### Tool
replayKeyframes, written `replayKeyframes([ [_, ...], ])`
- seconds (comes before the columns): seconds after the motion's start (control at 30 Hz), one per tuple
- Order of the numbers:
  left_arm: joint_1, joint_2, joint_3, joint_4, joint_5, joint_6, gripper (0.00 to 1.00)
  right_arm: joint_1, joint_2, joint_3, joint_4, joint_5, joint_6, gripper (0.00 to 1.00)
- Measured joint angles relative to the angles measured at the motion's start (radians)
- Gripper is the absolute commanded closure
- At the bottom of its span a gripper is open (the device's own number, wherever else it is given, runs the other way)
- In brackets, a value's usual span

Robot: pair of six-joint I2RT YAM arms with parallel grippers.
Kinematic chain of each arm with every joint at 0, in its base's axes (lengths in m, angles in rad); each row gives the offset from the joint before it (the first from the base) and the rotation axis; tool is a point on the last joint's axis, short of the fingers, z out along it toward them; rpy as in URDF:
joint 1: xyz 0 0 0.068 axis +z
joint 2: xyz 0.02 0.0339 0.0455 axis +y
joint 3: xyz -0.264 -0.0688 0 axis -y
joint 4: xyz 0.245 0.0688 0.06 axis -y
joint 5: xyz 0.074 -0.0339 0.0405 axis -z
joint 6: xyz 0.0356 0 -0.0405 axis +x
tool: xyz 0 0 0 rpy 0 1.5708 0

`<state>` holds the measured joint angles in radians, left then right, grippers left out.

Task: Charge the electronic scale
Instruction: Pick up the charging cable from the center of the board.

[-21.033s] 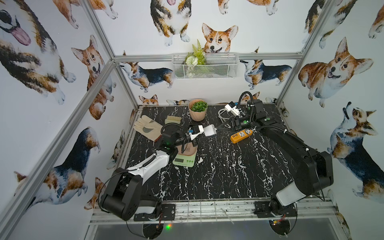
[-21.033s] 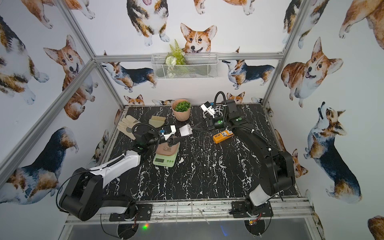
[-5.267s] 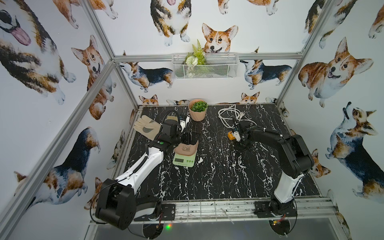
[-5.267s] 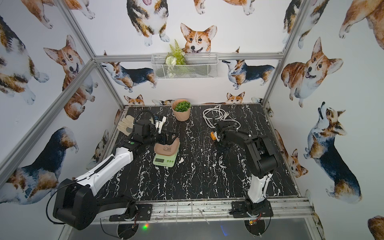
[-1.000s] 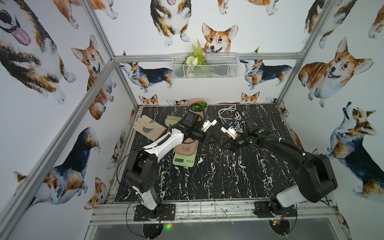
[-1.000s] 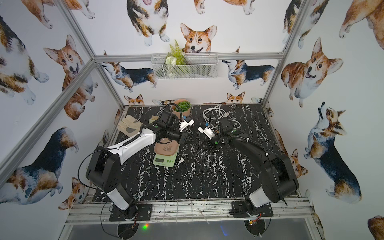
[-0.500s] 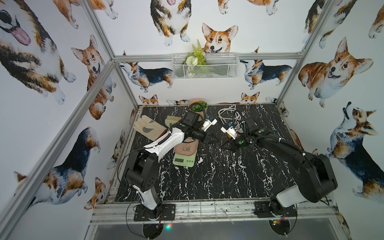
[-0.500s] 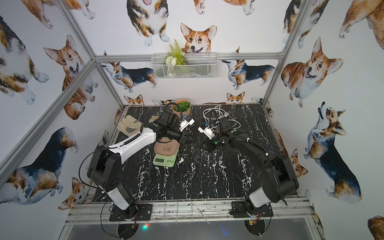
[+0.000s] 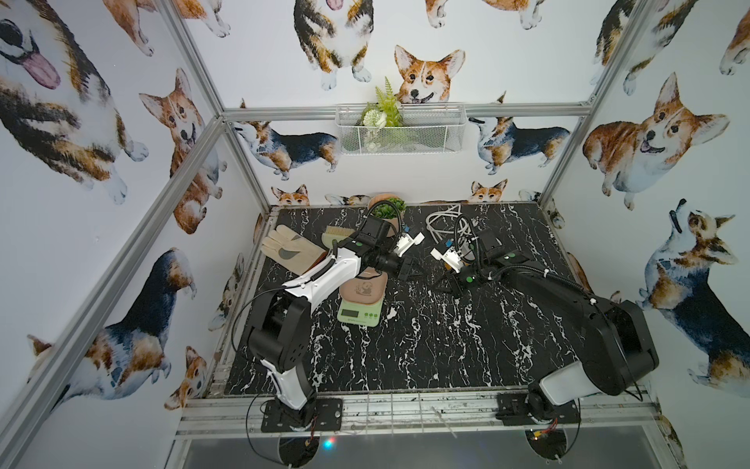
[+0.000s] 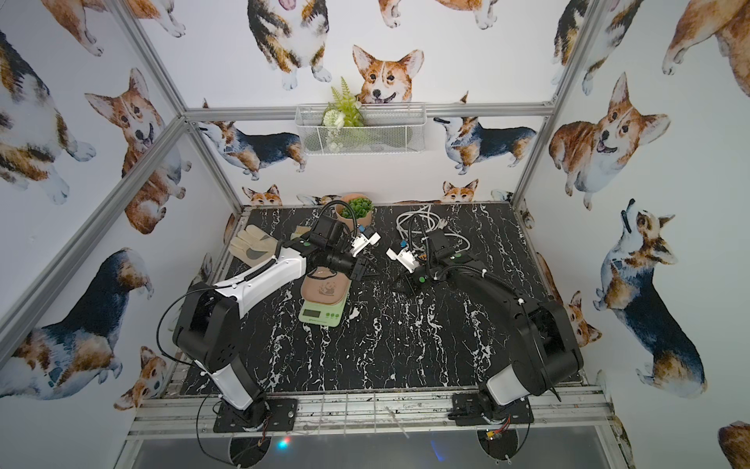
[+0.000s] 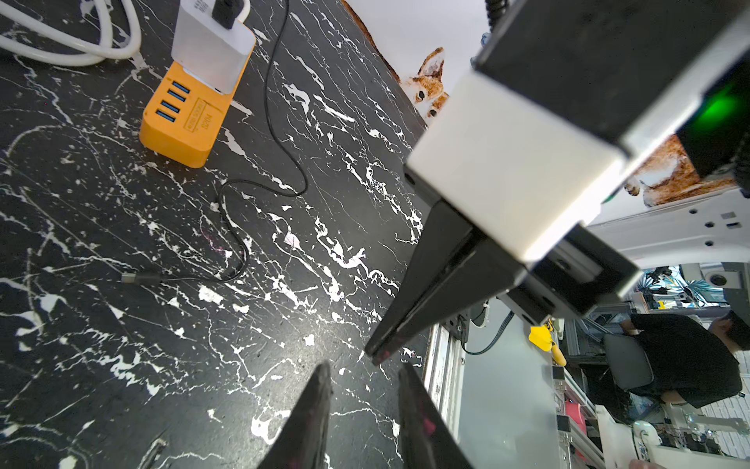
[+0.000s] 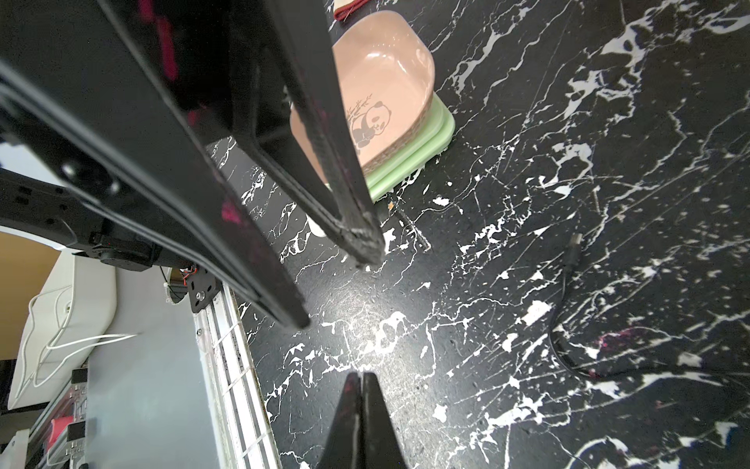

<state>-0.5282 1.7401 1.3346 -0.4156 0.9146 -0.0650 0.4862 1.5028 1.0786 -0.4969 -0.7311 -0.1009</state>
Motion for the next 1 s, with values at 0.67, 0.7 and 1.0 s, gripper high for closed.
replayKeyframes([
  [0.67,0.11,-0.126,-0.16,0.114,-0.075,-0.087,0.63,0.106,0.314,0.113,0.023,0.5,0.08,0.67],
  [0.7,0.11,-0.126,-0.162,0.114,-0.075,-0.087,0.63,0.106,0.322,0.117,0.026,0.518,0.082,0.66],
  [1.0,0.111,-0.13,-0.168,0.127,-0.068,-0.088,0.63,0.109,0.378,0.137,0.044,0.6,0.089,0.66],
])
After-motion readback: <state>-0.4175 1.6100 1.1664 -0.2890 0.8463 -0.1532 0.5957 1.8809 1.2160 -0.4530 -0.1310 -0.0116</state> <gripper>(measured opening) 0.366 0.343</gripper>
